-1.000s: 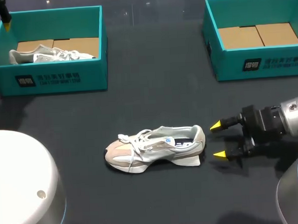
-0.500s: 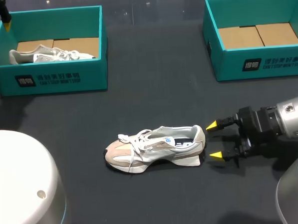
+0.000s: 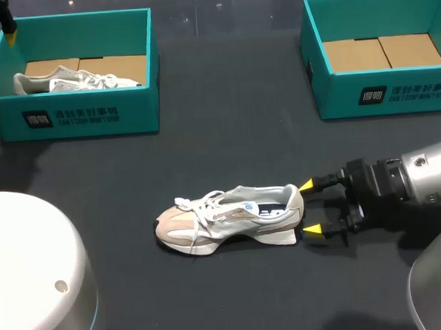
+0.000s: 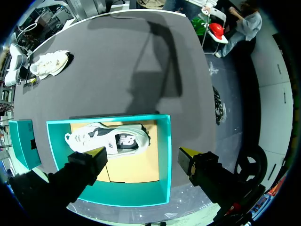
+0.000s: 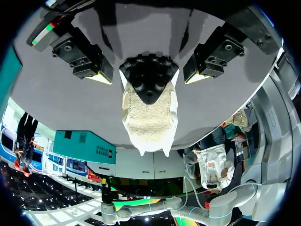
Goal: Take the shoe out of the shoebox, open the shoe tongue, remove and reinsert the insole, then place the shoe into the shoebox
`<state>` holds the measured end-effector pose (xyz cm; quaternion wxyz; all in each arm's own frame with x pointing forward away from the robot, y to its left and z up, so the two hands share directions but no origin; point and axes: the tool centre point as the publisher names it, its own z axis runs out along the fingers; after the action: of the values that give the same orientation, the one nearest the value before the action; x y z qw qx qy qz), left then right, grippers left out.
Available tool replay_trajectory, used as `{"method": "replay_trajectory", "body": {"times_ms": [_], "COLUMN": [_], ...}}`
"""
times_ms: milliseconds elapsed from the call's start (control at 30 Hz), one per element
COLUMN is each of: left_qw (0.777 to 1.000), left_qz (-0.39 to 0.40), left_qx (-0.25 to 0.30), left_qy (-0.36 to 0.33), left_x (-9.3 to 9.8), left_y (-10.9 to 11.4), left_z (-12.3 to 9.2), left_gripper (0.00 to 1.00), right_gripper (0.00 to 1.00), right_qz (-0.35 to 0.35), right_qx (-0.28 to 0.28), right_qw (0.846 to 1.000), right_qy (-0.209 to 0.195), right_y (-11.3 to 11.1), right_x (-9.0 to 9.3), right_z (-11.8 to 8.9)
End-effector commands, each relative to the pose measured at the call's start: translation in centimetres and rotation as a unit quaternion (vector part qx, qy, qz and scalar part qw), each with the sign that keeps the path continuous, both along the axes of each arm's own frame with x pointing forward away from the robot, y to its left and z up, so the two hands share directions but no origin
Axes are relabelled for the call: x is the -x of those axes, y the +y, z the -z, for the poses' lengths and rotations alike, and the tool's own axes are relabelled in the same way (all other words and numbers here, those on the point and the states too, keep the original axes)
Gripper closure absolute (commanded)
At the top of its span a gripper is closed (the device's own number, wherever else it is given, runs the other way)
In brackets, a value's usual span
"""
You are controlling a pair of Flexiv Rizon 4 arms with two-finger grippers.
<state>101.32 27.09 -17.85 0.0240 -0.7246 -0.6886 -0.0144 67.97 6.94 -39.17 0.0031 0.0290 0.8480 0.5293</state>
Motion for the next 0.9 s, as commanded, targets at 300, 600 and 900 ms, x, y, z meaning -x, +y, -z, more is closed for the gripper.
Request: {"method": "replay_trajectory", "body": {"times_ms": [300, 600, 900], "left_qw": [1.0, 1.0, 1.0], "left_qz": [0.001, 0.001, 0.001], "left_qx": [0.0, 0.0, 0.0], "left_qy": [0.0, 0.0, 0.0], "left_x": [0.0, 0.0, 0.0], "left_y": [0.0, 0.0, 0.0], "left_z": [0.0, 0.0, 0.0], "left_gripper": [0.0, 0.0, 0.0], "right_gripper": [0.0, 0.0, 0.0], "right_qz": [-0.002, -0.003, -0.005], "right_qx": [-0.01, -0.009, -0.009], "right_qw": [1.0, 1.0, 1.0], "right_qy": [0.002, 0.007, 0.007], "right_y": [1.7, 2.3, 2.9], "right_x": [-0.4, -0.2, -0.4], "right_z": [0.7, 0.6, 0.7]}}
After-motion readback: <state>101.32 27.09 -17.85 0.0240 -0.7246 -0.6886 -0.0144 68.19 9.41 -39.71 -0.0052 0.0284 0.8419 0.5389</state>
